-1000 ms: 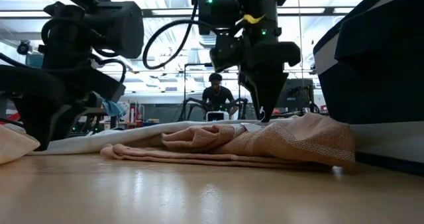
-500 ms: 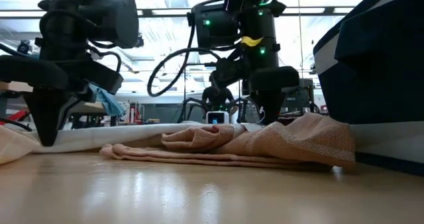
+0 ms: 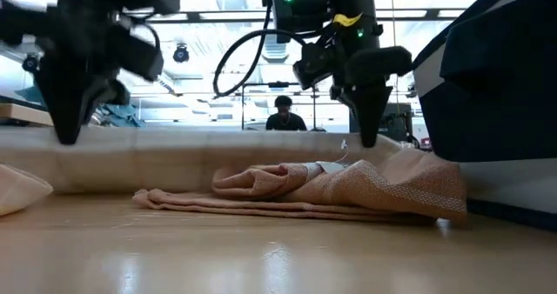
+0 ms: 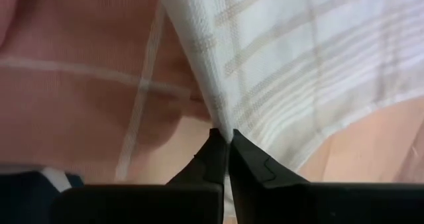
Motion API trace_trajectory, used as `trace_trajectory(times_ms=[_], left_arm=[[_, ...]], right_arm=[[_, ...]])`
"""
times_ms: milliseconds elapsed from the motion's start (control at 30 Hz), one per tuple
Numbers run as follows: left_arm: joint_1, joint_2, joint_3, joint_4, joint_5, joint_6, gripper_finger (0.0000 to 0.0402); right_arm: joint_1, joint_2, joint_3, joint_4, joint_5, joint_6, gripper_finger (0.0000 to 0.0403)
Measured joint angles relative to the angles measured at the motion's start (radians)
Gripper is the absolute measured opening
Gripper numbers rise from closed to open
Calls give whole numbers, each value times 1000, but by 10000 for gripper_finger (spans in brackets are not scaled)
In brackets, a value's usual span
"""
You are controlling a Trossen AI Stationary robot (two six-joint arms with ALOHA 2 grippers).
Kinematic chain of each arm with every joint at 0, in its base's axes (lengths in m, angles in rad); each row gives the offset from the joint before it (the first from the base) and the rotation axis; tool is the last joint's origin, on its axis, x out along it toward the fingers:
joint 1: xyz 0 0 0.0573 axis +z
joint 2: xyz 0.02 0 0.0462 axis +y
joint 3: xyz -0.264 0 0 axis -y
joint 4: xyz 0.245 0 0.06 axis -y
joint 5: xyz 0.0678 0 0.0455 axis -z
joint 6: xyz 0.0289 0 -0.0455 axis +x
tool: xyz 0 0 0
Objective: Fold towel
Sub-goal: Fold the white towel
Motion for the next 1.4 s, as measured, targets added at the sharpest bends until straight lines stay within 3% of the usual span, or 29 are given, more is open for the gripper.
trace_trajectory(times_ms=[333, 633, 1067, 1400], left_arm=[[7, -64, 133, -179, -70, 11, 2], [62, -64, 142, -248, -143, 81, 1], [263, -64, 142, -301, -329, 234, 1], [461, -59, 121, -271, -379, 376, 2]], right_arm=[[-3, -84, 0, -32, 54, -12, 0], [-63, -113, 70, -50, 97, -2, 0], [-248, -95, 180, -36, 109, -45, 0], [-366, 52, 322, -48, 76, -156, 0]])
